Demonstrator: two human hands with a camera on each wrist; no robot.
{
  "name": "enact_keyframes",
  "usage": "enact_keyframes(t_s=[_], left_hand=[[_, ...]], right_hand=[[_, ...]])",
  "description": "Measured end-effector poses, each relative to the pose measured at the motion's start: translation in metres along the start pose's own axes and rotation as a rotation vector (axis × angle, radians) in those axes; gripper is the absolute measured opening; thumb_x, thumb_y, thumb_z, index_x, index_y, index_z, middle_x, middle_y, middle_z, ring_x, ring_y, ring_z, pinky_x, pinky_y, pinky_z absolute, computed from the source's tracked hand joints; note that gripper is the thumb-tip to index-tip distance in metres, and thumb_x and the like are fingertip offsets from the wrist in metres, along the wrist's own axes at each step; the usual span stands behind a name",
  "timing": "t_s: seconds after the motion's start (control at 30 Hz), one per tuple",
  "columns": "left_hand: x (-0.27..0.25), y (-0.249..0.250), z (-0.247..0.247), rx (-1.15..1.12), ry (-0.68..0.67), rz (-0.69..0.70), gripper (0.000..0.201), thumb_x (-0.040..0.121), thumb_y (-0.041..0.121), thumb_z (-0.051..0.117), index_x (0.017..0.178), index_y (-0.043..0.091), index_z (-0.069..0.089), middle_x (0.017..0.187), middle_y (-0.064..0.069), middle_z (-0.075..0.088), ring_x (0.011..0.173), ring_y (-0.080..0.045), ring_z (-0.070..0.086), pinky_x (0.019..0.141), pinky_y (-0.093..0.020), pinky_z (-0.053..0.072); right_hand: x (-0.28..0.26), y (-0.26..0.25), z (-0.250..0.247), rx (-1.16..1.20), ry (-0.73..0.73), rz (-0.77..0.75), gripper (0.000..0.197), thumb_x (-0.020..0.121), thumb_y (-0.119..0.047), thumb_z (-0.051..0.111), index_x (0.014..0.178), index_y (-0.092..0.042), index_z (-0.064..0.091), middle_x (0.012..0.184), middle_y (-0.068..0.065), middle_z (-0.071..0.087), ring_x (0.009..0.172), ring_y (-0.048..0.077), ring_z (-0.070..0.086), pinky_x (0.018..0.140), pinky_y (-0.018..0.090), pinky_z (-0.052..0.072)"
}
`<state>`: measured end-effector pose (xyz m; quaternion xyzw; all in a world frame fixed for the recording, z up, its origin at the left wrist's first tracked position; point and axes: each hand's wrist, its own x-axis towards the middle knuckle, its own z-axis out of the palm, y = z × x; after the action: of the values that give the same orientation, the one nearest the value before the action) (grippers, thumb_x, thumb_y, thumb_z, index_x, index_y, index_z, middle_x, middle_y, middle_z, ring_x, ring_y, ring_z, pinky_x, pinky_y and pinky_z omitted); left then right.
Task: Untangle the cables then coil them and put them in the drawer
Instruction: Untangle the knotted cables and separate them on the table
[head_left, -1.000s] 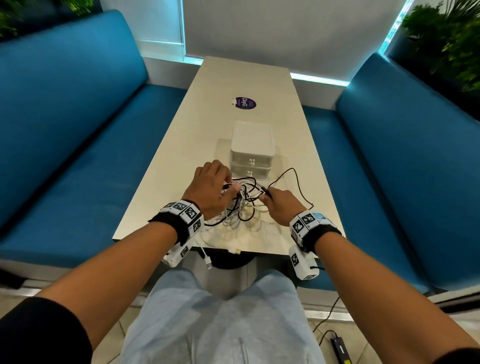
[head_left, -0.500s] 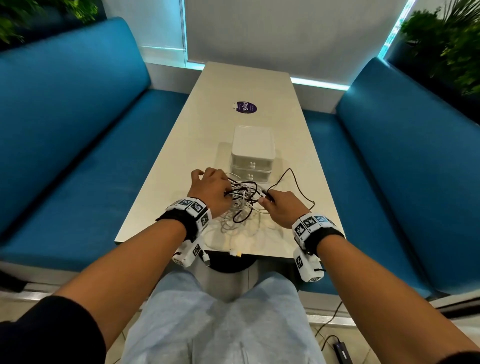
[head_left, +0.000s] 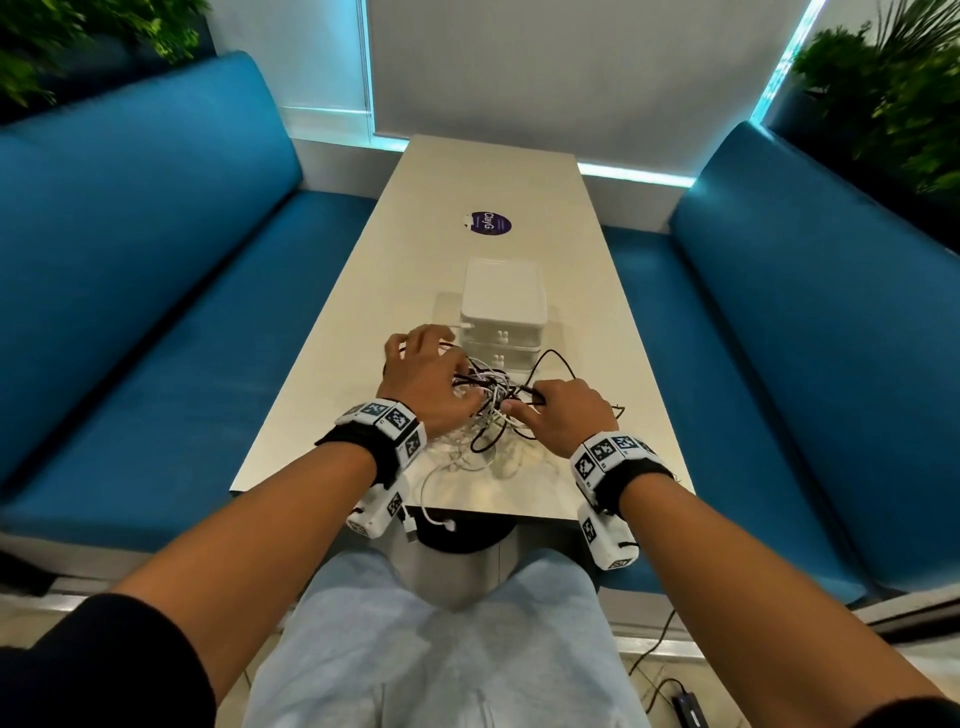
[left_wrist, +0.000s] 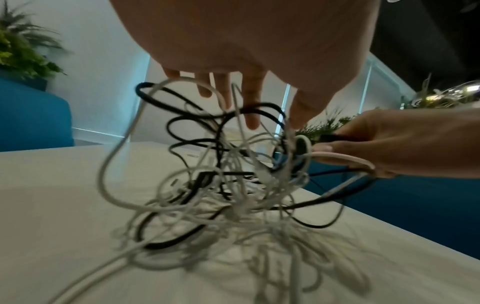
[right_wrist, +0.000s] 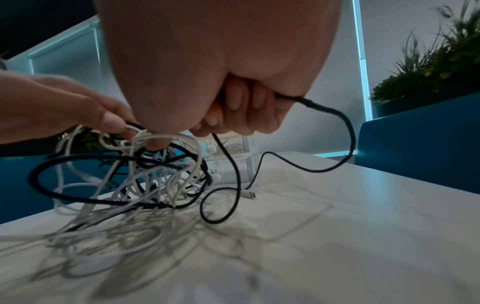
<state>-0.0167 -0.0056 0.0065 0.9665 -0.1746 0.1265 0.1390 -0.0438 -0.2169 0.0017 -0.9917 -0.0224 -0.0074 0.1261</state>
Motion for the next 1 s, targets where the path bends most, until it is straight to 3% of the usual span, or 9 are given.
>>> enact_keyframes(t_s=[0.1, 0.17, 0.27, 0.37, 0.43, 0.63, 0.83, 0.93, 1.0], left_hand=[[0.001, 0.018, 0.003, 0.024, 0.063, 0.152, 0.034, 0.070, 0.028, 0.062, 0.103, 0.023, 0.057, 0.143, -0.004, 0.036, 0.137, -0.024, 0.029, 0.111, -0.044, 0.016], [0.000, 0.023, 0.008, -0.016, 0.085, 0.227, 0.044, 0.072, 0.024, 0.067, 0.113, 0.020, 0.053, 0.144, -0.006, 0.033, 0.135, -0.027, 0.035, 0.111, -0.042, 0.019], [-0.006, 0.016, 0.015, -0.096, -0.089, 0.227, 0.083, 0.068, 0.050, 0.074, 0.135, 0.021, 0.035, 0.148, -0.005, 0.023, 0.137, -0.027, 0.030, 0.115, -0.043, 0.022], [-0.014, -0.005, 0.022, 0.216, -0.303, 0.250, 0.128, 0.050, 0.074, 0.072, 0.150, 0.028, 0.005, 0.158, -0.006, 0.005, 0.146, -0.029, 0.010, 0.118, -0.052, 0.012], [-0.019, -0.019, 0.025, 0.349, -0.392, 0.255, 0.136, 0.051, 0.072, 0.074, 0.150, 0.033, -0.011, 0.161, -0.006, -0.004, 0.148, -0.031, 0.004, 0.118, -0.054, 0.008], [-0.009, -0.024, 0.005, 0.385, -0.314, 0.279, 0.105, 0.075, 0.001, 0.062, 0.155, 0.019, -0.004, 0.161, -0.009, 0.014, 0.141, -0.026, 0.030, 0.114, -0.041, 0.027], [-0.001, -0.047, -0.002, 0.488, -0.172, 0.185, 0.056, 0.087, 0.008, 0.054, 0.139, 0.019, 0.037, 0.151, -0.007, 0.033, 0.131, -0.025, 0.040, 0.102, -0.043, 0.031], [-0.010, -0.052, 0.006, 0.495, -0.245, 0.189, 0.055, 0.088, 0.022, 0.059, 0.139, 0.026, 0.038, 0.154, -0.005, 0.027, 0.139, -0.026, 0.028, 0.106, -0.048, 0.028], [-0.013, -0.054, 0.009, 0.366, -0.403, 0.140, 0.078, 0.081, 0.047, 0.066, 0.146, 0.029, 0.028, 0.157, -0.002, 0.022, 0.142, -0.025, 0.024, 0.110, -0.050, 0.024]], right_hand=[[0.002, -0.003, 0.005, 0.040, -0.008, -0.052, 0.040, 0.090, -0.062, 0.050, 0.083, -0.024, 0.059, 0.080, 0.000, 0.064, 0.079, 0.027, 0.061, 0.060, 0.032, 0.044], [0.002, -0.001, 0.004, 0.021, -0.014, -0.058, 0.035, 0.093, -0.056, 0.049, 0.088, -0.023, 0.059, 0.086, 0.002, 0.065, 0.083, 0.028, 0.061, 0.062, 0.033, 0.044], [0.001, 0.004, -0.001, 0.022, -0.061, 0.003, 0.033, 0.094, -0.054, 0.050, 0.086, -0.022, 0.054, 0.086, 0.001, 0.059, 0.082, 0.027, 0.058, 0.065, 0.031, 0.042], [0.002, 0.006, 0.002, 0.020, -0.096, 0.032, 0.033, 0.095, -0.056, 0.048, 0.088, -0.024, 0.055, 0.090, 0.003, 0.063, 0.087, 0.028, 0.061, 0.066, 0.031, 0.042], [0.003, 0.005, 0.005, -0.009, -0.094, 0.035, 0.038, 0.095, -0.057, 0.047, 0.094, -0.022, 0.060, 0.096, 0.006, 0.066, 0.090, 0.029, 0.062, 0.067, 0.031, 0.044], [0.003, 0.005, 0.007, -0.073, -0.093, 0.024, 0.035, 0.096, -0.054, 0.047, 0.095, -0.022, 0.062, 0.099, 0.008, 0.066, 0.091, 0.032, 0.063, 0.067, 0.032, 0.044], [-0.001, 0.020, 0.005, -0.038, -0.124, 0.106, 0.035, 0.095, -0.056, 0.047, 0.090, -0.023, 0.059, 0.096, 0.008, 0.066, 0.086, 0.031, 0.063, 0.069, 0.034, 0.049], [-0.002, 0.016, 0.005, -0.004, -0.149, 0.091, 0.037, 0.094, -0.055, 0.049, 0.096, -0.021, 0.062, 0.098, 0.008, 0.066, 0.090, 0.032, 0.063, 0.074, 0.036, 0.052], [-0.003, 0.011, 0.007, 0.035, -0.156, 0.042, 0.033, 0.095, -0.051, 0.051, 0.102, -0.020, 0.063, 0.101, 0.009, 0.067, 0.093, 0.032, 0.063, 0.076, 0.037, 0.053]])
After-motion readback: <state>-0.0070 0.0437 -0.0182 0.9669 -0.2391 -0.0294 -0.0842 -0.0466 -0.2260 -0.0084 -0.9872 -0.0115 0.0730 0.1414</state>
